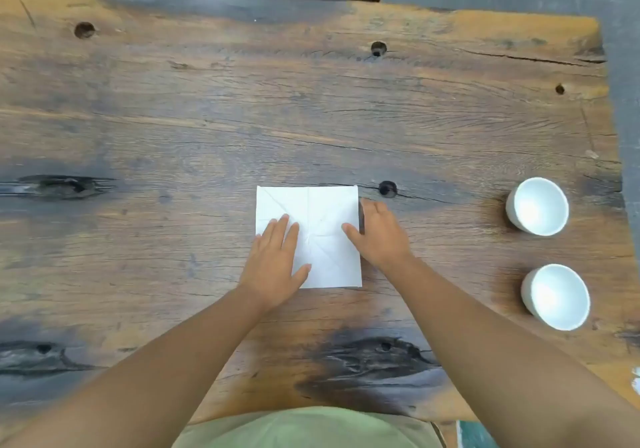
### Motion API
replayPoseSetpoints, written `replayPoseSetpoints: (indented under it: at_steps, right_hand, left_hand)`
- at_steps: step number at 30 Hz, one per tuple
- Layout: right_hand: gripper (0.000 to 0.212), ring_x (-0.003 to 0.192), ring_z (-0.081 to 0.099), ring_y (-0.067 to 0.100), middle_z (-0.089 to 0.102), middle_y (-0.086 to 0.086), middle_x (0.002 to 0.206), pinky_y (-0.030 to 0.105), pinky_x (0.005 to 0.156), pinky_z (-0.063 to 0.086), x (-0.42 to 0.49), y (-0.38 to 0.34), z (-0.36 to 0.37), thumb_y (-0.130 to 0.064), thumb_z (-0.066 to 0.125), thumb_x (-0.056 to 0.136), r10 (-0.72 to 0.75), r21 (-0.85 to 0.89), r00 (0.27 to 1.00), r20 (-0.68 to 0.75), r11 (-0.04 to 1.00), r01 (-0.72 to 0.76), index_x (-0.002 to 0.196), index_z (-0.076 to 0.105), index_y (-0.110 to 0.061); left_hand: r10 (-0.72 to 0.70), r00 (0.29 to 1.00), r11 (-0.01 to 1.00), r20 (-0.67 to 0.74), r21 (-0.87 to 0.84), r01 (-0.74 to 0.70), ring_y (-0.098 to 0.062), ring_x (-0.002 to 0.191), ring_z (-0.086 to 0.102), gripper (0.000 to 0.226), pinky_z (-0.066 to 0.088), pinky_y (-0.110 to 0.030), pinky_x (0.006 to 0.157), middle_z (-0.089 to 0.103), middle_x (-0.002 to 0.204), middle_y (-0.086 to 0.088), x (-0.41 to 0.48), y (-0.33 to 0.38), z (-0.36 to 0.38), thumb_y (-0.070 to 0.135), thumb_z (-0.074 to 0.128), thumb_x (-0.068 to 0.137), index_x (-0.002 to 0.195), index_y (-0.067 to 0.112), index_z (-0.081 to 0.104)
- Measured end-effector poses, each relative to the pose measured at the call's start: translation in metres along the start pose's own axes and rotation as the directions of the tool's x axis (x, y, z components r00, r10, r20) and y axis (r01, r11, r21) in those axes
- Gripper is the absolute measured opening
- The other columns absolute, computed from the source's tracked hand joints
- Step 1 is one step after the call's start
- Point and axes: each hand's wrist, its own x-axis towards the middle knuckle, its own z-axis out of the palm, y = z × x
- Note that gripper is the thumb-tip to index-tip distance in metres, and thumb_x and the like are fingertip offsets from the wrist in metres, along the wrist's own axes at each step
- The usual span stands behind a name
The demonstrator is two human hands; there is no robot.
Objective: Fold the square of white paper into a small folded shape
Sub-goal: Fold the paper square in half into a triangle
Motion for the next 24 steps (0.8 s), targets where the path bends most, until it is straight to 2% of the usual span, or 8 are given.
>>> replayPoseSetpoints:
  at_steps: [4,7,9,17,24]
  right_hand:
    - [0.06,0.119,0.05,0.032,0.044,0.01,0.132,0.043,0.085,0.047,0.023,-0.006,-0.006,-0.049,0.058,0.09,0.049,0.029,0.998,-0.049,0.998,-0.048,0.137,0.043,-0.014]
    - [0.05,0.108,0.055,0.032,0.047,0.009,0.126,0.038,0.075,0.044,0.039,-0.01,-0.008,-0.046,0.061,0.09,0.086,0.075,0.994,-0.069,0.994,-0.081,0.126,0.049,-0.013]
    - [0.043,0.104,0.055,0.031,0.049,0.009,0.122,0.037,0.073,0.043,0.048,-0.012,-0.009,-0.043,0.062,0.09,0.114,0.11,0.991,-0.073,0.988,-0.105,0.118,0.05,-0.013]
    - [0.033,0.094,0.056,0.027,0.054,0.007,0.114,0.037,0.074,0.043,0.069,-0.015,-0.005,-0.034,0.07,0.086,0.216,0.164,0.972,-0.09,0.966,-0.2,0.104,0.053,-0.013]
    - [0.024,0.082,0.059,0.028,0.06,0.009,0.105,0.033,0.068,0.043,0.075,-0.016,-0.001,-0.028,0.074,0.082,0.289,0.247,0.952,-0.098,0.934,-0.258,0.08,0.055,-0.014]
  left_hand:
    - [0.064,0.998,0.994,0.013,0.083,-0.065,-0.028,0.152,-0.014,0.081,0.006,-0.05,0.124,-0.014,0.166,-0.007,0.006,-0.005,0.009,0.053,0.04,0.098,0.158,0.018,-0.001]
    - [0.122,0.992,0.981,0.019,0.152,-0.123,-0.03,0.152,-0.015,0.081,0.005,-0.052,0.123,-0.016,0.165,-0.007,0.01,-0.006,0.016,0.052,0.039,0.099,0.158,0.018,-0.002]
    - [0.139,0.99,0.973,0.02,0.182,-0.14,-0.031,0.151,-0.017,0.081,0.003,-0.053,0.123,-0.019,0.165,-0.008,0.012,-0.006,0.02,0.052,0.04,0.099,0.158,0.018,-0.006]
    - [0.088,0.996,0.967,0.032,0.235,-0.094,-0.033,0.149,-0.022,0.087,-0.001,-0.057,0.122,-0.026,0.162,-0.009,0.021,-0.011,0.028,0.06,0.036,0.098,0.157,0.019,-0.011]
    - [0.085,0.995,0.964,0.044,0.247,-0.093,-0.035,0.148,-0.024,0.089,0.0,-0.058,0.121,-0.029,0.161,-0.01,0.021,-0.01,0.029,0.064,0.032,0.097,0.156,0.016,-0.013]
